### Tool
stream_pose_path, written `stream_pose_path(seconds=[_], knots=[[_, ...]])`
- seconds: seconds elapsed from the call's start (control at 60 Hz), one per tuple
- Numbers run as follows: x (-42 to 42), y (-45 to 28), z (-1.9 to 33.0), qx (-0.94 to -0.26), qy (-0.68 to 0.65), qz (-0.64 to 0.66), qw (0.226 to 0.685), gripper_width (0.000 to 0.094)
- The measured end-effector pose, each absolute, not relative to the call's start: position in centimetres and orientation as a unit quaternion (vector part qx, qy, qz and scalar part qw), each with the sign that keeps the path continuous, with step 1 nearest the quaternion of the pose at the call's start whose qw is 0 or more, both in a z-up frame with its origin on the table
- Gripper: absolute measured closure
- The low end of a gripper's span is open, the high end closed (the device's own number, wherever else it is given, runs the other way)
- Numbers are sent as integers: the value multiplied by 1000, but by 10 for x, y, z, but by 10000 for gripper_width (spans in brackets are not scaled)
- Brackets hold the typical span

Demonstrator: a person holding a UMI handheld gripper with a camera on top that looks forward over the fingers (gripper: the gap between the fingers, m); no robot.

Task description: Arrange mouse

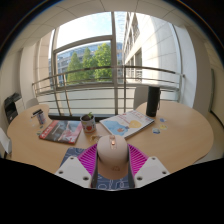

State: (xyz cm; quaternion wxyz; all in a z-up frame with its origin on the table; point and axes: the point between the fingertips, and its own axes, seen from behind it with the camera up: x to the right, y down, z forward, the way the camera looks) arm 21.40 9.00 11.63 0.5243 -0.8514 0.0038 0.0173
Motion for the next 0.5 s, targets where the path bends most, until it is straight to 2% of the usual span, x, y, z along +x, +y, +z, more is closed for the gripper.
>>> stream_pose_path(seconds=[0.133, 0.267, 0.317, 0.4, 0.417, 0.45, 0.5], knots=[[187, 83, 26, -889, -3, 20, 457, 493], [177, 70, -8, -904, -5, 18, 427, 404], [176, 64, -8, -905, -7, 11, 425, 348], [174, 57, 6, -902, -17, 0, 432, 96], [175, 55, 12, -901, -19, -1, 434, 73], [174, 49, 21, -899, -21, -9, 438, 111], [170, 37, 38, -896, -23, -18, 443, 84]])
